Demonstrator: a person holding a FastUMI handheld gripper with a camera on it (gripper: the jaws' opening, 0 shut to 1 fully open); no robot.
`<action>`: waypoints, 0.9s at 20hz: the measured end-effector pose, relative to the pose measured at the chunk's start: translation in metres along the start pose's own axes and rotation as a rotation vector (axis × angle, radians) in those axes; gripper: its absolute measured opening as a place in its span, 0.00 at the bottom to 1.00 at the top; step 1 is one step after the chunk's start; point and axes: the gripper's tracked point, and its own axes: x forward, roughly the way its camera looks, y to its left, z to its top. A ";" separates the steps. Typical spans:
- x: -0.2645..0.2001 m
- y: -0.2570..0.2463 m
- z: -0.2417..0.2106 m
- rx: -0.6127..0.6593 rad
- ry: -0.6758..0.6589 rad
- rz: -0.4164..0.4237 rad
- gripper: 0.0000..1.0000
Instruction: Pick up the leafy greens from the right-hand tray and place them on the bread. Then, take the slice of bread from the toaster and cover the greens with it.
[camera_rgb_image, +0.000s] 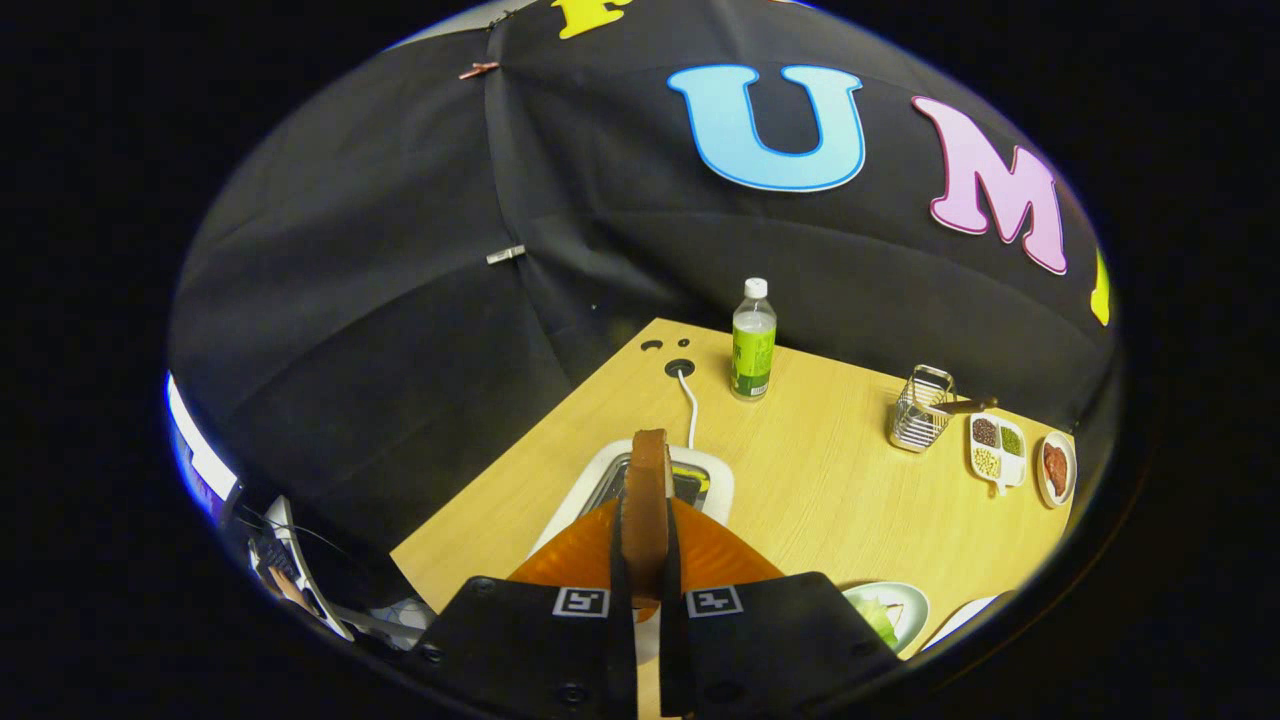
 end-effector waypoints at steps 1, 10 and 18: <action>-0.007 -0.002 0.006 0.026 -0.011 0.007 0.13; -0.061 -0.098 0.005 0.193 -0.063 -0.096 0.13; -0.078 -0.179 -0.080 0.391 0.021 -0.154 0.13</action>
